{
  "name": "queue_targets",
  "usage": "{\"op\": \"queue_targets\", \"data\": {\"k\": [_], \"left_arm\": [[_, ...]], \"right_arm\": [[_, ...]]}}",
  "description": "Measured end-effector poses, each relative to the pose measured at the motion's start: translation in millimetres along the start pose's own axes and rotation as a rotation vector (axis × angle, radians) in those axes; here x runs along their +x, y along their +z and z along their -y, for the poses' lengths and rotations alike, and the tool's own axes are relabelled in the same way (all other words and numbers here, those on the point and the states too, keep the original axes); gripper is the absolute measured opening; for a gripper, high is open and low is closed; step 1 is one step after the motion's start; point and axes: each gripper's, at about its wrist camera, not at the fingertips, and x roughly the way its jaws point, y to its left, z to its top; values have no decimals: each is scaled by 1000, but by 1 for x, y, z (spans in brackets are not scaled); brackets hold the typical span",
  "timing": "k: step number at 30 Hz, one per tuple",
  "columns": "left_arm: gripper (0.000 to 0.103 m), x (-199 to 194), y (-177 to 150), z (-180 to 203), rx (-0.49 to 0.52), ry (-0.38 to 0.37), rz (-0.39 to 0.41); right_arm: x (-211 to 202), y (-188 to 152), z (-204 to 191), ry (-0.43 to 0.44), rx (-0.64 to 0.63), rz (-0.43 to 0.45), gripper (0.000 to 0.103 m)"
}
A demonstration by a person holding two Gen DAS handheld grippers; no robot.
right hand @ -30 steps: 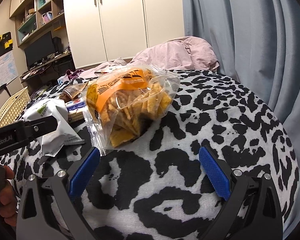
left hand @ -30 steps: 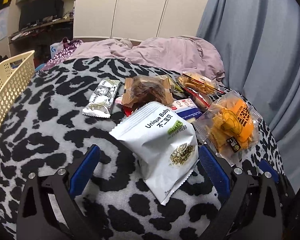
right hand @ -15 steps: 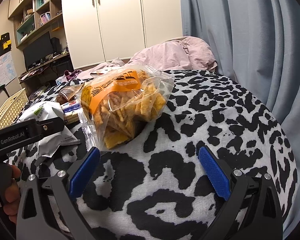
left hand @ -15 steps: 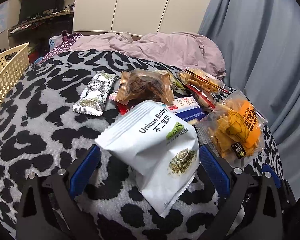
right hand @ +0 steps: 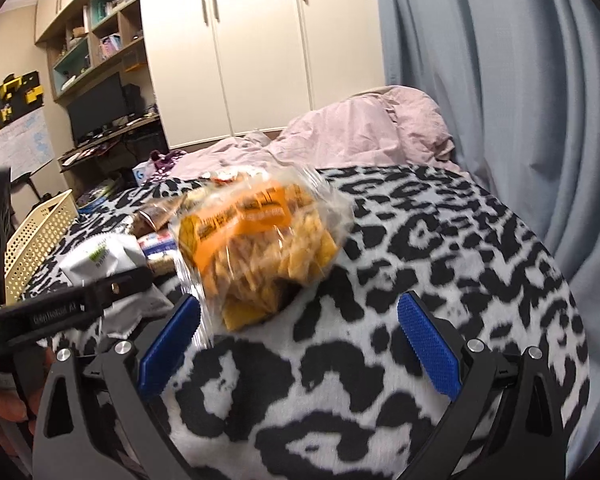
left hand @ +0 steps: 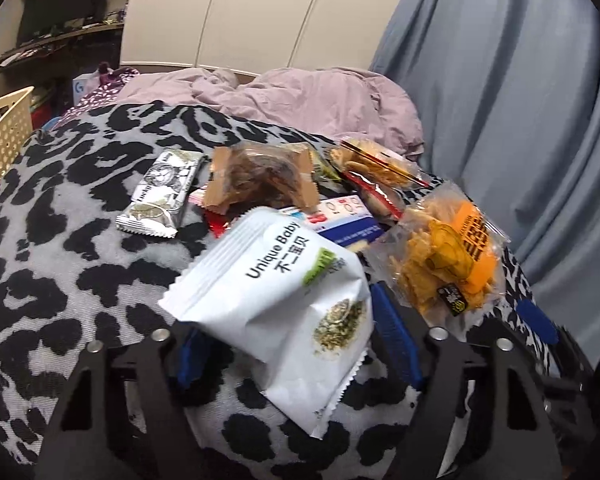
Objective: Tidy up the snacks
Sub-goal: 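Close the left gripper on the white pouch while the right gripper grasps the orange-labelled fries bag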
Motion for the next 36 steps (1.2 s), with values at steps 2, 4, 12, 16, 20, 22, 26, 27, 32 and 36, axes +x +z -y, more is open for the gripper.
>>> {"op": "queue_targets", "data": {"k": [2,4,12,16,20,22,26,27,32,36], "left_arm": [[66,-1,-1,2,11,-11,3],[65,-2,-1,2,15,-22,4],[64,-8,1,-3,21,-52,12],[64,-6,1,-6,17,-63,9],[64,-1,1,-9,11,-72,1],[64,2,1,-9,10,-74,0],[64,4,1,-7,23,-71,4],[64,4,1,-7,24,-71,5],[58,1,1,-8,10,-88,5],[53,-10,1,-7,17,-100,29]], "right_arm": [[5,9,0,26,-8,-3,98],[12,19,0,41,-21,-10,98],[50,44,-2,186,-44,-108,98],[66,51,-4,223,-73,-163,98],[74,50,-10,256,-103,-205,98],[80,48,-12,266,-114,-232,98],[89,43,-14,261,-95,-256,98],[89,42,-14,265,-83,-259,98],[84,38,-14,259,-71,-236,93],[76,35,-13,262,-64,-219,88]]}}
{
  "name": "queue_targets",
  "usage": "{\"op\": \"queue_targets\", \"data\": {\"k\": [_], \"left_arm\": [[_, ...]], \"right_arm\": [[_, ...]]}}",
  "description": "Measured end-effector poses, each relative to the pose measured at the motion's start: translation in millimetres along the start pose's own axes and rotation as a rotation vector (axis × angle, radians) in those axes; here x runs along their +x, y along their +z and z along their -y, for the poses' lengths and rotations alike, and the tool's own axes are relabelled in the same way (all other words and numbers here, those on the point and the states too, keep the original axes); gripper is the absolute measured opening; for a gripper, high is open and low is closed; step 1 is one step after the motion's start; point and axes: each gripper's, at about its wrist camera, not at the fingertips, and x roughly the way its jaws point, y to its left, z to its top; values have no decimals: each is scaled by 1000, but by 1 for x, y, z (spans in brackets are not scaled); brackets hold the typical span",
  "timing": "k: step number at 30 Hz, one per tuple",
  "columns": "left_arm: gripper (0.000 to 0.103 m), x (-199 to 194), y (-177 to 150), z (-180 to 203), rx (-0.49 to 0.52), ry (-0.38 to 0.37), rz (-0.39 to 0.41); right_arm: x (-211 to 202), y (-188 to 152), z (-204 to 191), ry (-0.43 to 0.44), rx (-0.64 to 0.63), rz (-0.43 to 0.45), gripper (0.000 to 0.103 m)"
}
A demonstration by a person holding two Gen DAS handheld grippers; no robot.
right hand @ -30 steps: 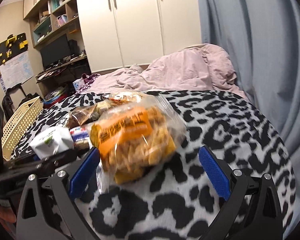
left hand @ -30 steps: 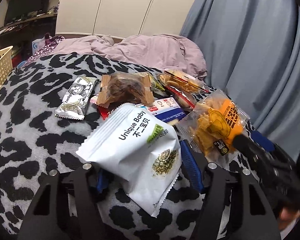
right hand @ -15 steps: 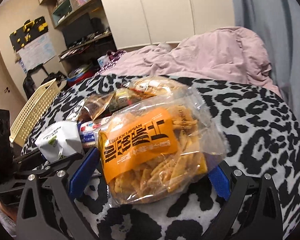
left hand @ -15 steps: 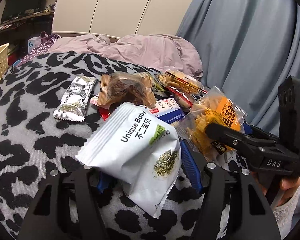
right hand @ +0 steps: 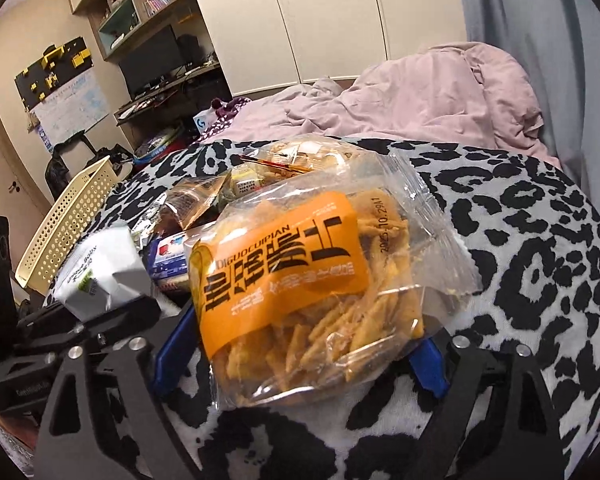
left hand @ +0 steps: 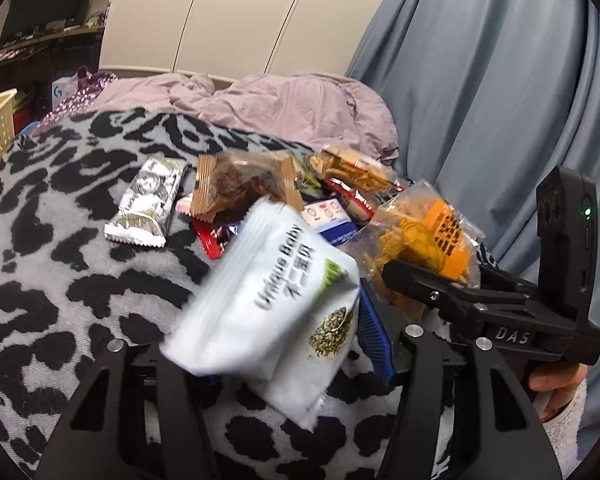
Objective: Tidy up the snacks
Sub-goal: 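Close the left gripper on the white pouch while the right gripper grasps the orange-labelled fries bag, then carry the white pouch and the fries bag over the cream basket with both grippers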
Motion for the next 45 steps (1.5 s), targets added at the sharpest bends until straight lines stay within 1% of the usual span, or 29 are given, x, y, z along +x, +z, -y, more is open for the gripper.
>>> {"op": "queue_targets", "data": {"k": [3,4,12,17,23,29,32,35,39,40,41,44,45], "left_arm": [[52,-10,2,0,1,-6,22],[45,-14,3,0,2,-7,30],[45,-40,11,-11,-25,8,86],[45,-63,19,-29,-52,45,144],[45,-97,26,-68,-115,156,223],[45,-138,30,-115,-187,292,311],[45,-156,30,-135,-210,372,354],[45,-174,26,-157,-233,456,386],[47,-186,24,-176,-253,538,403],[50,-189,22,-185,-264,552,401],[60,-190,22,-190,-273,558,399],[69,-196,16,-205,-305,591,410],[70,-196,14,-210,-310,601,407]], "right_arm": [[-6,-3,3,13,29,10,85],[-8,-4,3,18,39,17,84],[-27,-2,-3,49,73,76,82],[-36,1,-13,71,76,103,82],[-37,5,-31,114,72,122,82],[-32,10,-60,163,41,124,82],[-27,13,-75,188,22,118,82],[-23,15,-89,206,7,111,82],[-15,18,-104,219,-9,98,82],[-13,19,-108,223,-14,94,82],[-12,19,-111,225,-19,90,82],[-8,20,-124,232,-42,81,82],[-6,21,-128,233,-48,77,82]]}}
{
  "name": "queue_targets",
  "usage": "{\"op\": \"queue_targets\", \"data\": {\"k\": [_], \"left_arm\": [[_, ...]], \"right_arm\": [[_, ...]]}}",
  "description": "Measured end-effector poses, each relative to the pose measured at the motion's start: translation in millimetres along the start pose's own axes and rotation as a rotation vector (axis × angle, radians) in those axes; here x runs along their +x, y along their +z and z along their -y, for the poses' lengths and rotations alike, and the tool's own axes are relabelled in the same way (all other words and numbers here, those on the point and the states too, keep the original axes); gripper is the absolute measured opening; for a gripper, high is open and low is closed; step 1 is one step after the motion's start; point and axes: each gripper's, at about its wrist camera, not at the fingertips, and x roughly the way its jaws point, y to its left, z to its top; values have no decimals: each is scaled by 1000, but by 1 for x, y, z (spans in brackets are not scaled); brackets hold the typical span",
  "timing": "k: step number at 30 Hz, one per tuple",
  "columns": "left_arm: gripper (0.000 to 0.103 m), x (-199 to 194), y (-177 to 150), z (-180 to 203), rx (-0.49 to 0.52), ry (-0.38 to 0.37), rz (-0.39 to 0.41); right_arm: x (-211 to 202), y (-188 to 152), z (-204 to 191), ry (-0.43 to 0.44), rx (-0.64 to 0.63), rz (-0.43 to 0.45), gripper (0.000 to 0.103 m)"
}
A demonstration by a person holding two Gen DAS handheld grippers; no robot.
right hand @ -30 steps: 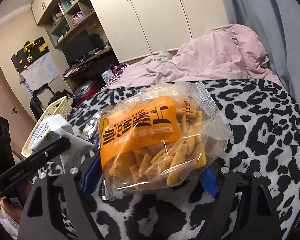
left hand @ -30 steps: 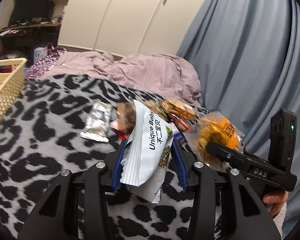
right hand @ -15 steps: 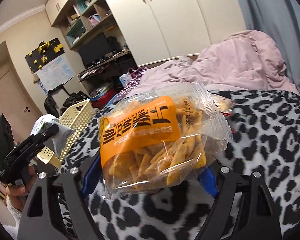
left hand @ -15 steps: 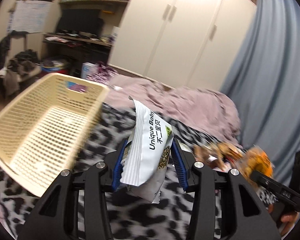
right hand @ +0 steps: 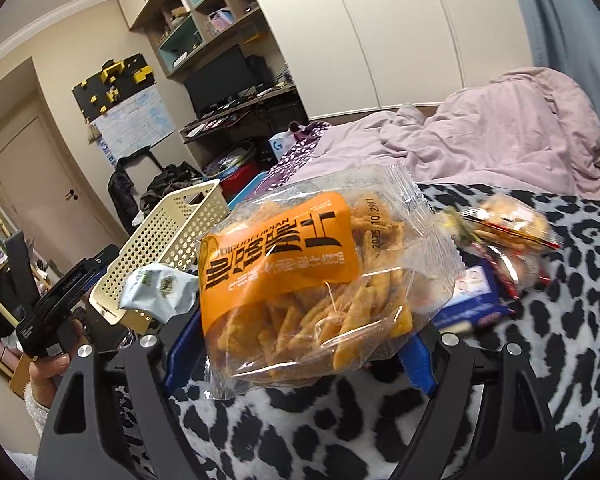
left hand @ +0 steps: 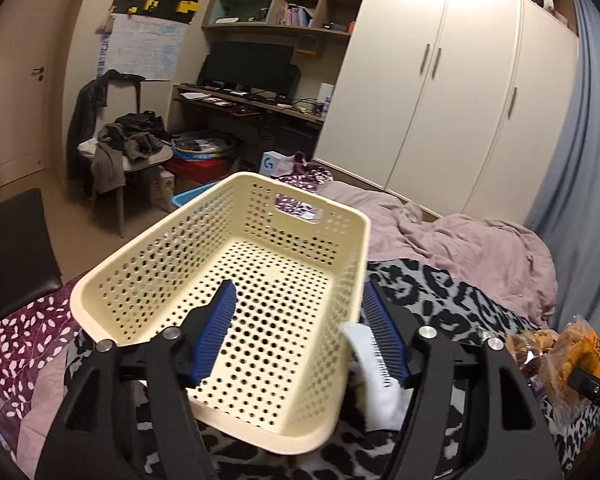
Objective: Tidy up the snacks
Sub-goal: 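Carry the white pouch and the fries bag over the cream basket with both grippers, then open the right gripper to drop the fries bag into the basket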
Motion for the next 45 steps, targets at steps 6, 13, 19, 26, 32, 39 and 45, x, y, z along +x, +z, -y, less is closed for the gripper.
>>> {"op": "queue_targets", "data": {"k": [6,13,19,26,32,39,45], "left_arm": [[74,8,-5,-14,-26,-23,-43],[91,1,-10,-7,0,-58,-19],[95,-3,-9,-16,25,17,16],[96,-5,-11,-34,18,36,10],[98,-7,-12,-45,30,55,13],[100,-7,-15,-53,35,88,18],[100,-3,-14,-61,16,90,5]], "right_arm": [[14,4,-18,19,-23,-19,82],[33,7,-37,45,-36,-50,82],[49,20,-75,97,-95,-47,82],[91,39,-142,180,-204,-70,82],[128,52,-186,218,-262,-91,82],[165,59,-220,280,-291,-152,85],[160,60,-223,312,-304,-111,90]]}}
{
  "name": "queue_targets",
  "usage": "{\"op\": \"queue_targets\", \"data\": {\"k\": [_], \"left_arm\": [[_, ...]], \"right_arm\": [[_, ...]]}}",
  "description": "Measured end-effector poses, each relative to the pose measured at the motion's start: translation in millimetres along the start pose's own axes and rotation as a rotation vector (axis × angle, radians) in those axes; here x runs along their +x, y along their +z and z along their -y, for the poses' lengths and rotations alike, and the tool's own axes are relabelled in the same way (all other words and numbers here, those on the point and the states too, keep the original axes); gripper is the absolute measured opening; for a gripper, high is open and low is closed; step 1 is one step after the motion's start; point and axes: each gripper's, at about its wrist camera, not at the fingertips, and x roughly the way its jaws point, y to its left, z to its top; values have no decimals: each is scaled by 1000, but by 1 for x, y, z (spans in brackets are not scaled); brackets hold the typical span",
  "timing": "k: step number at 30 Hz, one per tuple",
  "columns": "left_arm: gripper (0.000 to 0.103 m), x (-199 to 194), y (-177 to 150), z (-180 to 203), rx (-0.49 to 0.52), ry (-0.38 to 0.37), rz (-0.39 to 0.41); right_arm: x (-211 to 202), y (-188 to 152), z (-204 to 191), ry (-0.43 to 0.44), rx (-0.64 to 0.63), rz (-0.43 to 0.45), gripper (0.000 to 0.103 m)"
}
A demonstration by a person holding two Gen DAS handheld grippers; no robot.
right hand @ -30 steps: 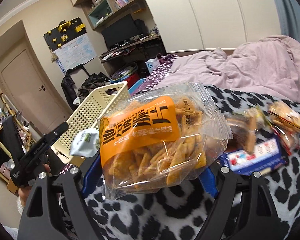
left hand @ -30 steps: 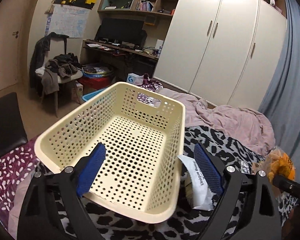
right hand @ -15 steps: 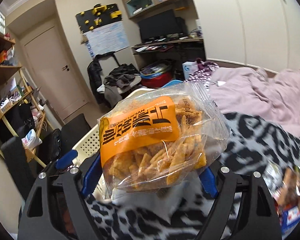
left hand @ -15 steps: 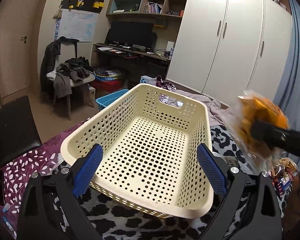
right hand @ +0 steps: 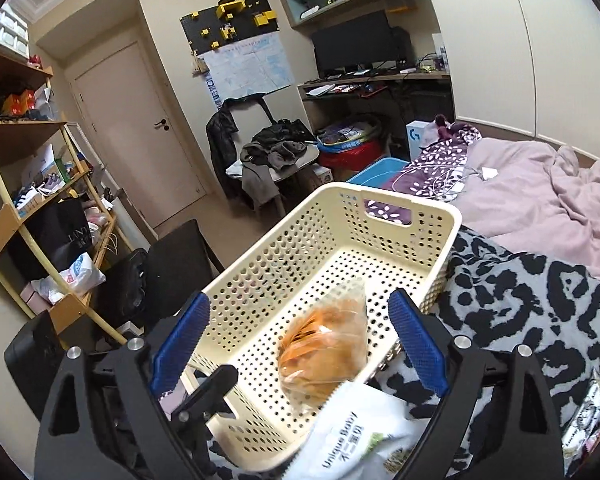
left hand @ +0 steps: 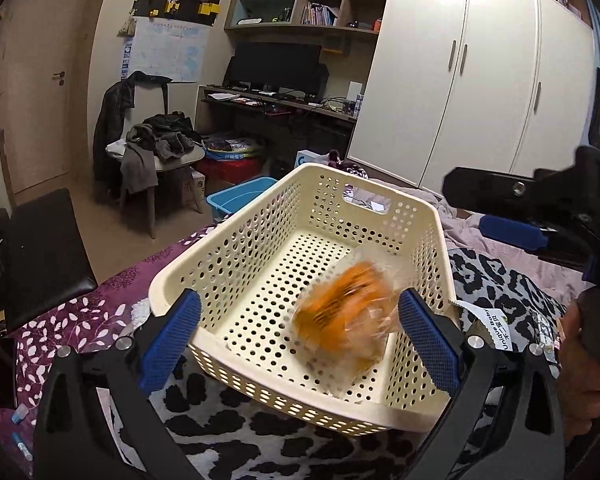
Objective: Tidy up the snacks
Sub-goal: 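Open the right gripper to drop the fries bag into the basket, then lower the white pouch into the basket and open the left gripper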
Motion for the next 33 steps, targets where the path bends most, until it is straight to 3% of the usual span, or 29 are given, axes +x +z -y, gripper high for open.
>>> {"op": "queue_targets", "data": {"k": [6,15,19,33], "left_arm": [[100,3,0,-1,-1,0,-3],[100,6,1,0,1,2,-6],[100,5,2,1,3,7,-1],[100,7,4,1,7,6,-5]], "right_arm": [[-21,-24,19,-21,-41,-14,90],[-40,-60,30,99,-196,-102,92],[-33,-69,24,83,-285,-149,92],[8,-72,31,45,-345,-266,97]]}}
